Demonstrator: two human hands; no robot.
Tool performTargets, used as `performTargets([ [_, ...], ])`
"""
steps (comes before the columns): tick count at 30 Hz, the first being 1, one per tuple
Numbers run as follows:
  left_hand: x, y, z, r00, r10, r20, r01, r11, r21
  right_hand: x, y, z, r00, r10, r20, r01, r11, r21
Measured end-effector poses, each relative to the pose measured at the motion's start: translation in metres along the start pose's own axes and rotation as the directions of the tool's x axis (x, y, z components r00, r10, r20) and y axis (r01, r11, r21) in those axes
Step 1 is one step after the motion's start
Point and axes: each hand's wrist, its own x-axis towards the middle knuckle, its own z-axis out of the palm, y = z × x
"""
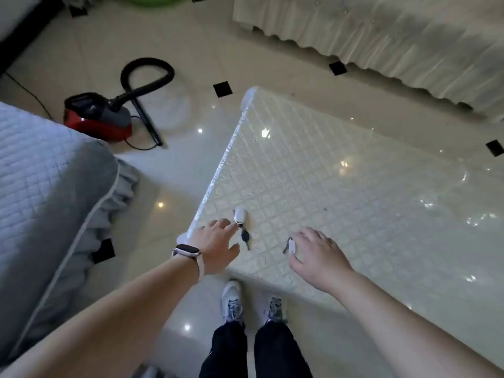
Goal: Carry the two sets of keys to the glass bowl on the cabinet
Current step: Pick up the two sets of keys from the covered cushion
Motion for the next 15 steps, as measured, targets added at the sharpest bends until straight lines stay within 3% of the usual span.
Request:
performTargets([
  [6,0.059,-0.015,0.067,0.996,-0.037,0.08,0.035,0.999,0.031,0.05,0.047,0.072,0.992,-0.012,0.129,0.021,0.998,-0.066],
  [15,0.12,-0.041,0.12,1.0,-0.001,-0.011,0.003,0.992,0.13,0.104,0.089,0.14,0.984,-0.064,0.168,0.087,0.987,-0.133],
])
